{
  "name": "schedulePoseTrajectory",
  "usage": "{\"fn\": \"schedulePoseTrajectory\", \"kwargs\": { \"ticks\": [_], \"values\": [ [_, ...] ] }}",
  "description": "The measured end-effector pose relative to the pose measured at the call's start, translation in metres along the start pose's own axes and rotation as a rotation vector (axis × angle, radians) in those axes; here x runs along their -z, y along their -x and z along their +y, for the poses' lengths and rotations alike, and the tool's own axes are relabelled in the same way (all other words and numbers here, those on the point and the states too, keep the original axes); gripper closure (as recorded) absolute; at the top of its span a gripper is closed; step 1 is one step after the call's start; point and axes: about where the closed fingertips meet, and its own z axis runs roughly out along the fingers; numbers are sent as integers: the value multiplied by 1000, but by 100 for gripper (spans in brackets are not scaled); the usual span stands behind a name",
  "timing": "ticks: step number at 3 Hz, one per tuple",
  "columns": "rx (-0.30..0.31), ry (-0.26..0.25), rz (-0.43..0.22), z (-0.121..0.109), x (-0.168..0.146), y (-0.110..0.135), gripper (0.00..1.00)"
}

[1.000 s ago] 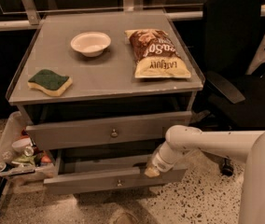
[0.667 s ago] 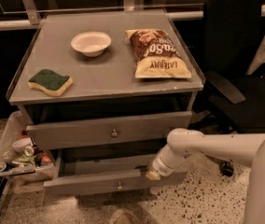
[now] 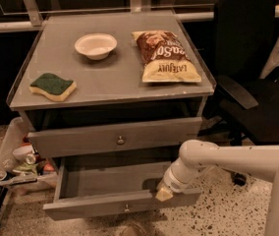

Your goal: Open middle drawer

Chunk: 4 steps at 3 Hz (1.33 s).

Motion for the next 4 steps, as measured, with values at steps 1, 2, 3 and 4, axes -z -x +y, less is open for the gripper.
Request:
{"fn": "schedulePoseTrajectory", "kwargs": {
  "ticks": [1,2,3,4],
  "values": [
    [0,0,0,0,0,0,100],
    [-9,8,15,4,-2,-4,100],
    [-18,19,26,10,-2,-8,100],
    [-28,34,38,19,-4,-14,100]
  ]
}}
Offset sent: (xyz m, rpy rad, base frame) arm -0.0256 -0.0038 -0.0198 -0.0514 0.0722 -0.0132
